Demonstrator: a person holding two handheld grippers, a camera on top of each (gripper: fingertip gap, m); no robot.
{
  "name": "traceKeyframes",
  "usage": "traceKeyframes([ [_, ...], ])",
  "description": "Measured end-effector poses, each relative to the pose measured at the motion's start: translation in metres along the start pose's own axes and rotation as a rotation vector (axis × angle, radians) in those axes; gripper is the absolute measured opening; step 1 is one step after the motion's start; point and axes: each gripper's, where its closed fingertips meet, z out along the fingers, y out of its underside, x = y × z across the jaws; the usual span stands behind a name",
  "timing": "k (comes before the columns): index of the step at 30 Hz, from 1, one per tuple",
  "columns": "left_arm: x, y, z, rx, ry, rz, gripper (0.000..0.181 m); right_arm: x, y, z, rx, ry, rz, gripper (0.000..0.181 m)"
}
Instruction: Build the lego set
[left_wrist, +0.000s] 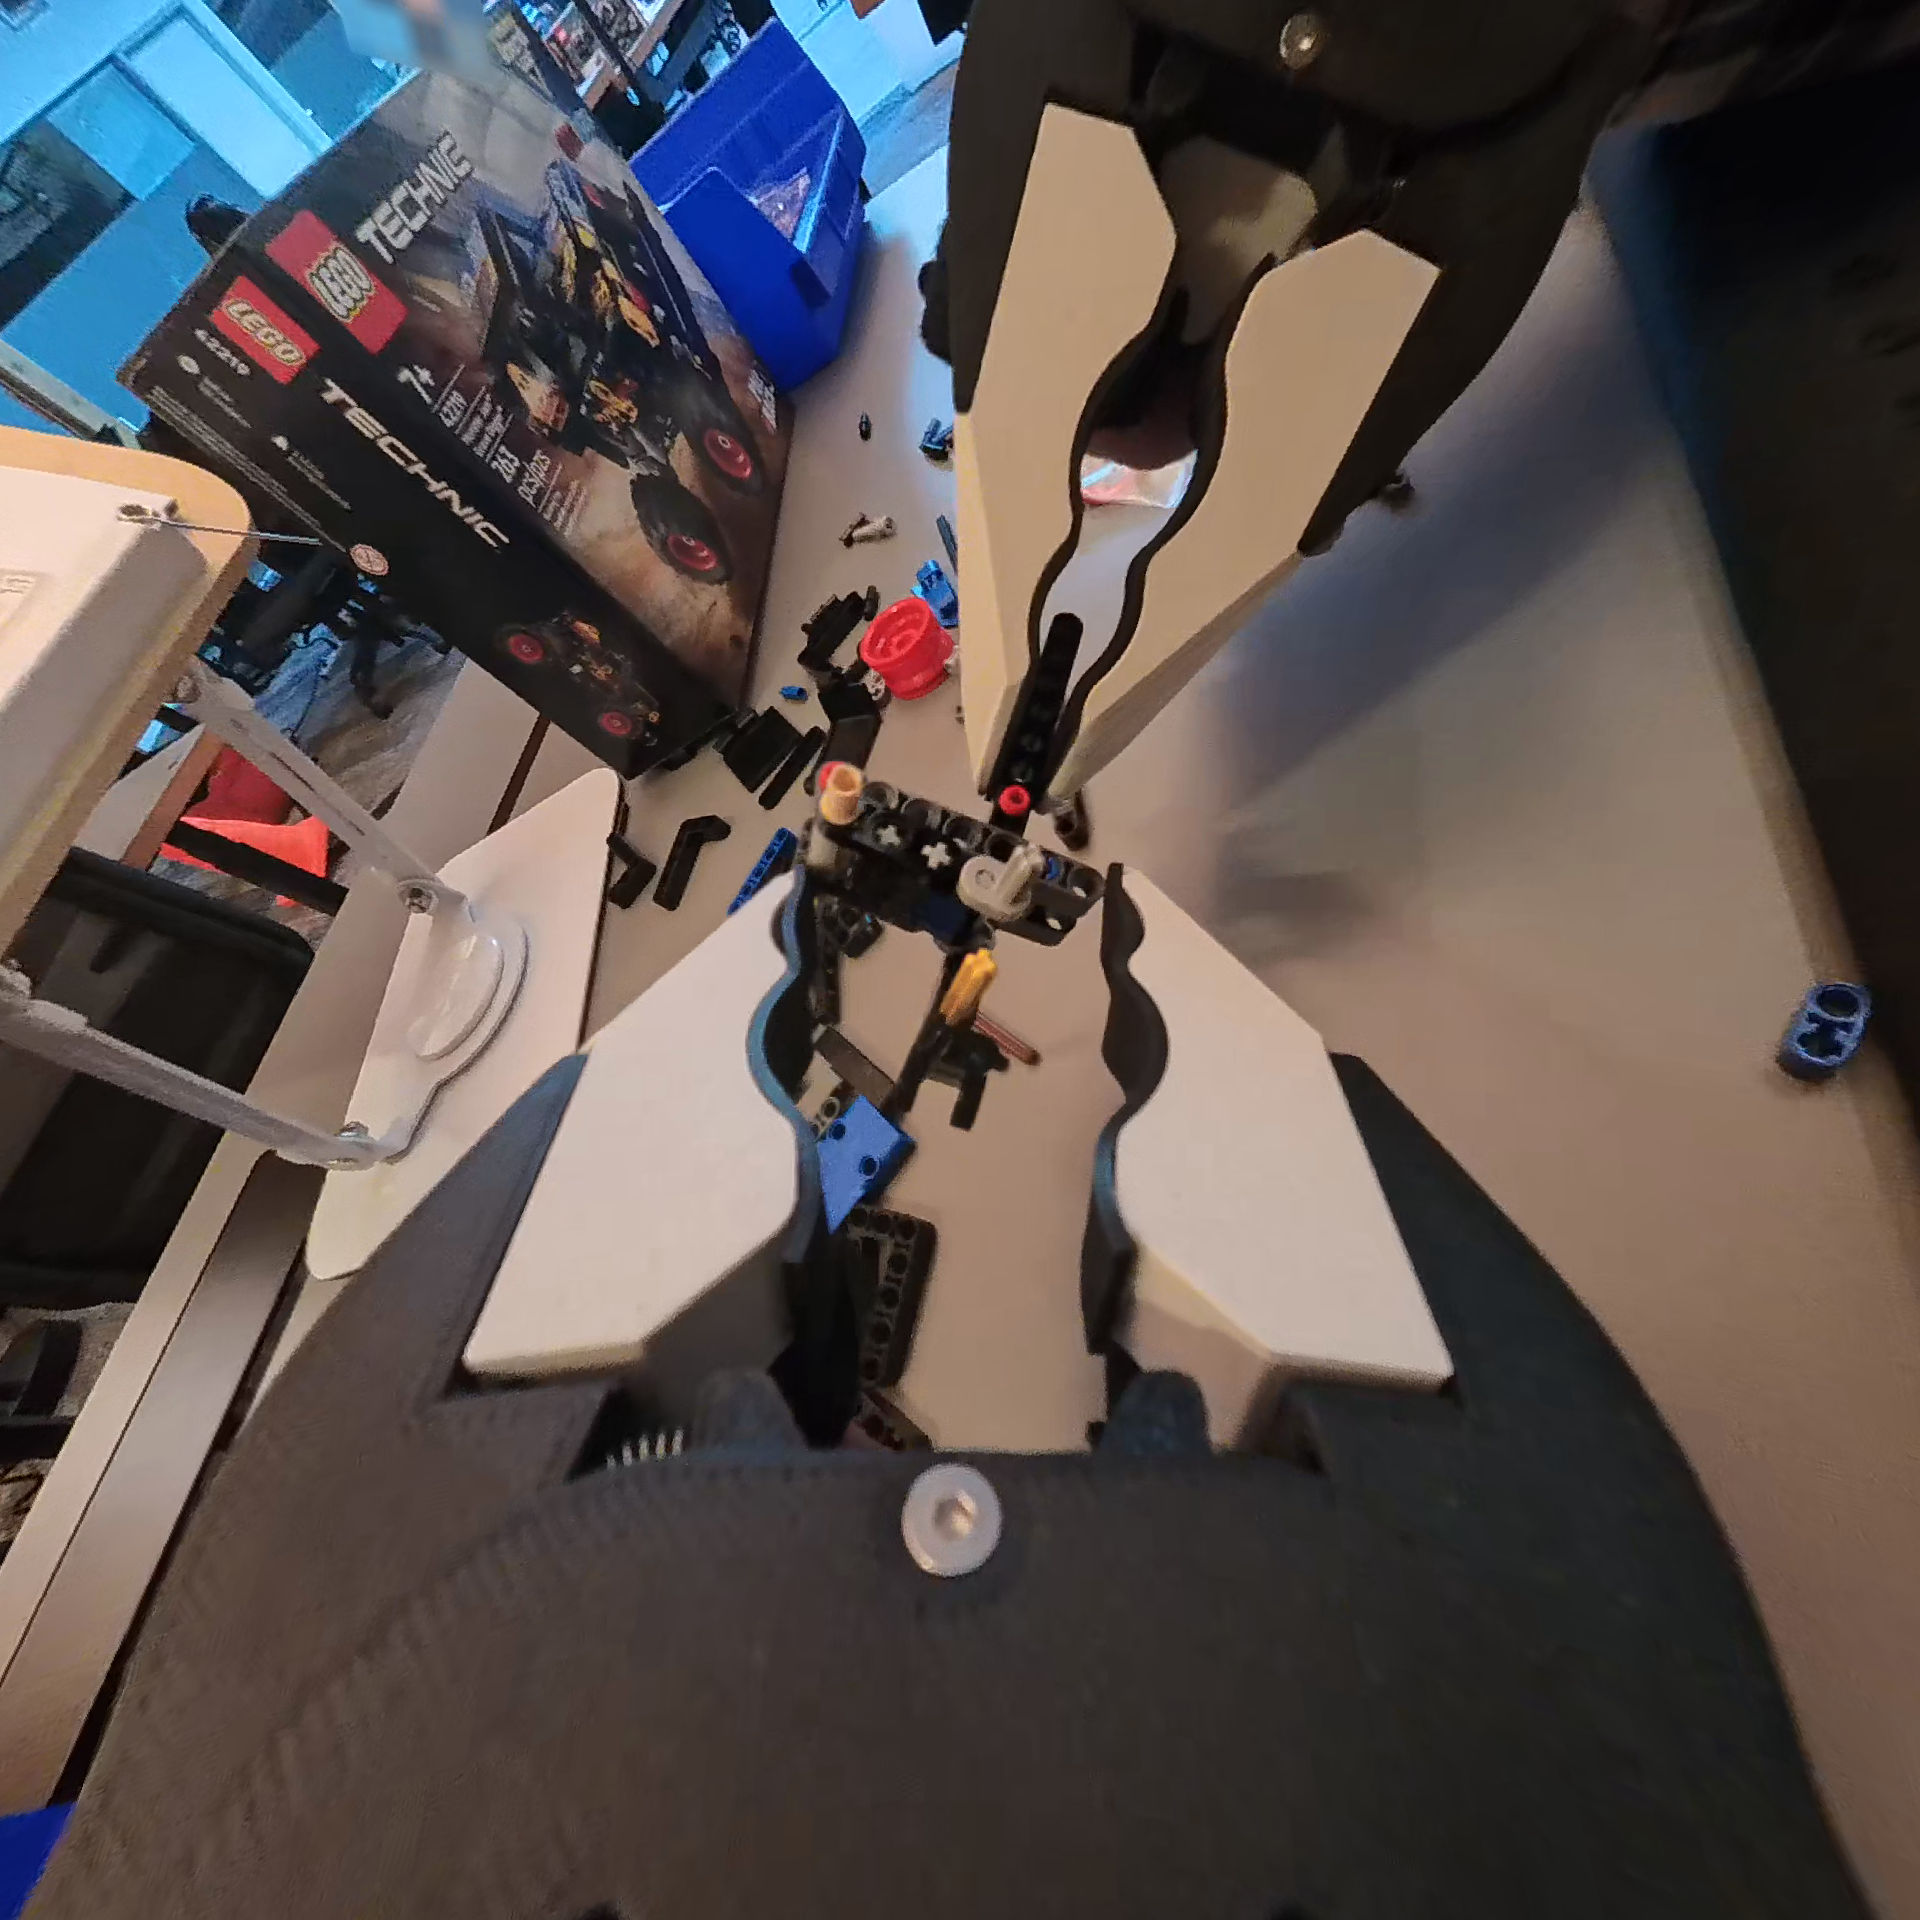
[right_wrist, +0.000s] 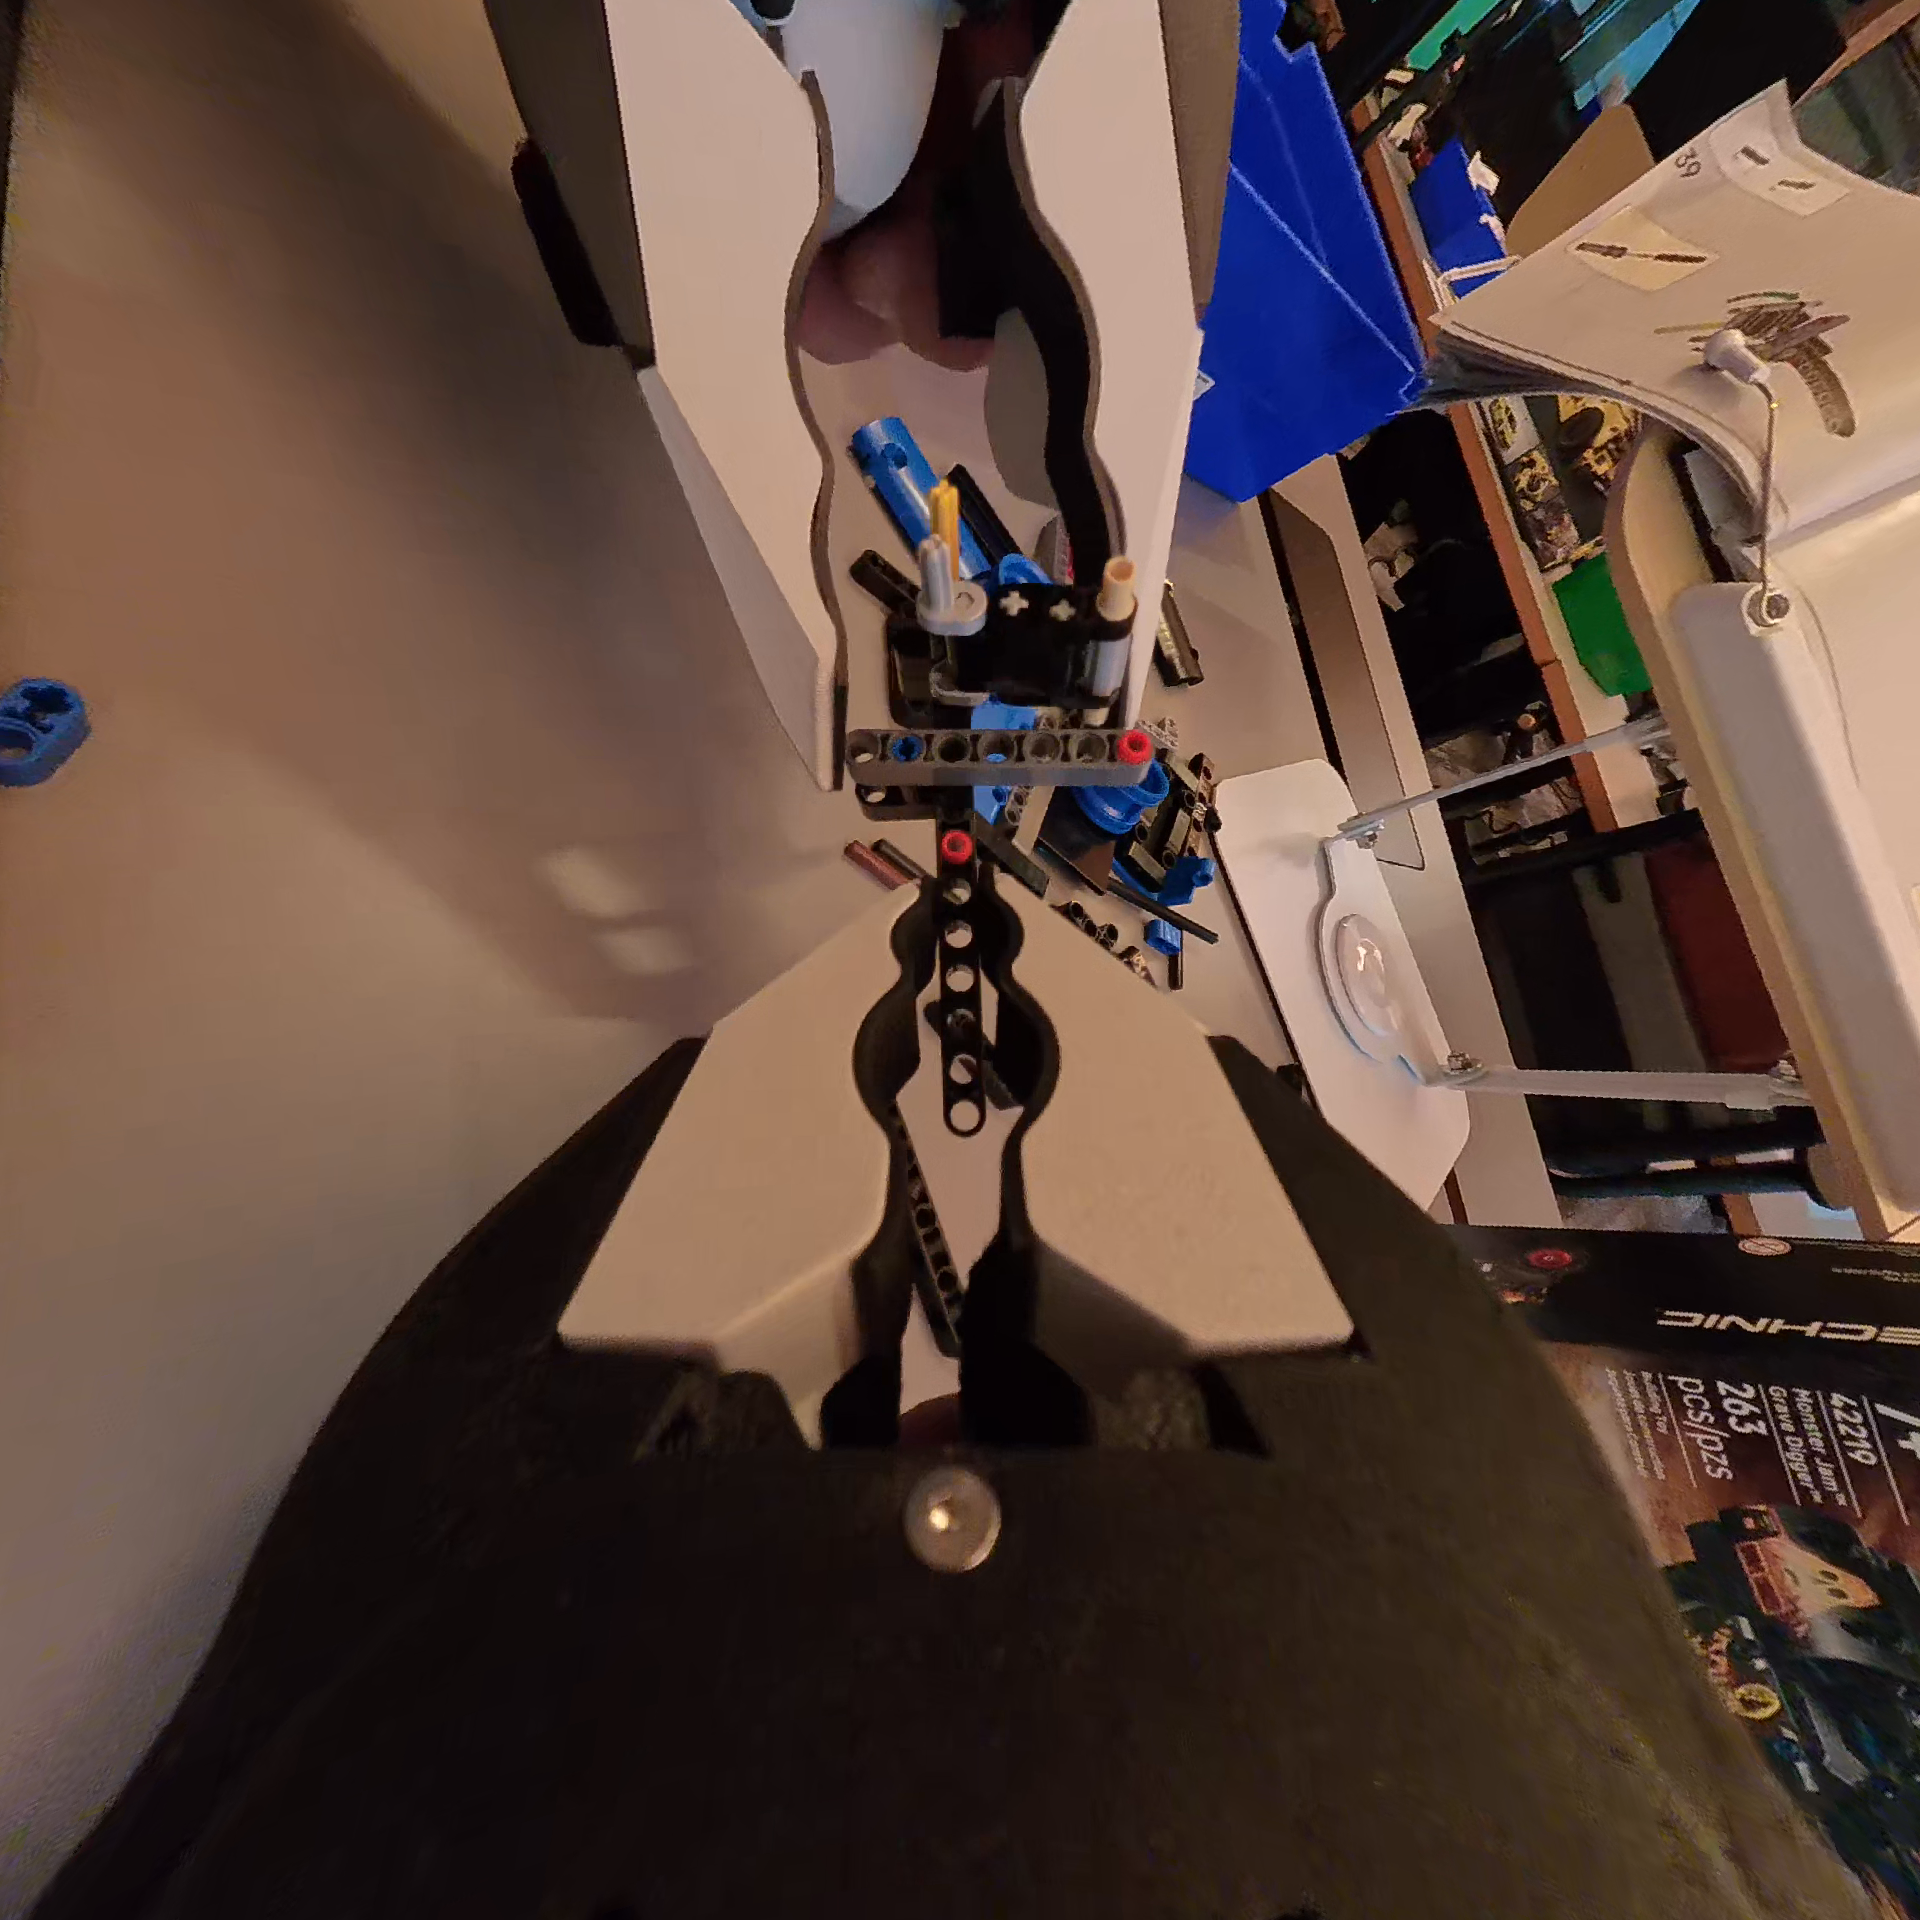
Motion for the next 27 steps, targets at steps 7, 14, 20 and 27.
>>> traceKeyframes([
  [7,-0.01,0.0,-0.002,0.0,-0.051,-0.013,0.052,0.008,0.005,-0.002,-0.005,0.032,0.031,0.006],
  [14,-0.016,-0.001,-0.004,0.011,-0.074,-0.042,0.044,0.024,0.013,-0.01,-0.028,0.099,0.052,0.006],
  [20,-0.028,0.001,-0.006,0.007,-0.125,-0.082,0.06,0.026,0.015,-0.013,-0.049,0.131,-0.001,0.006],
  [27,-0.024,-0.005,-0.007,0.019,-0.121,-0.056,0.061,0.024,0.014,-0.014,-0.079,0.151,-0.072,0.006],
])
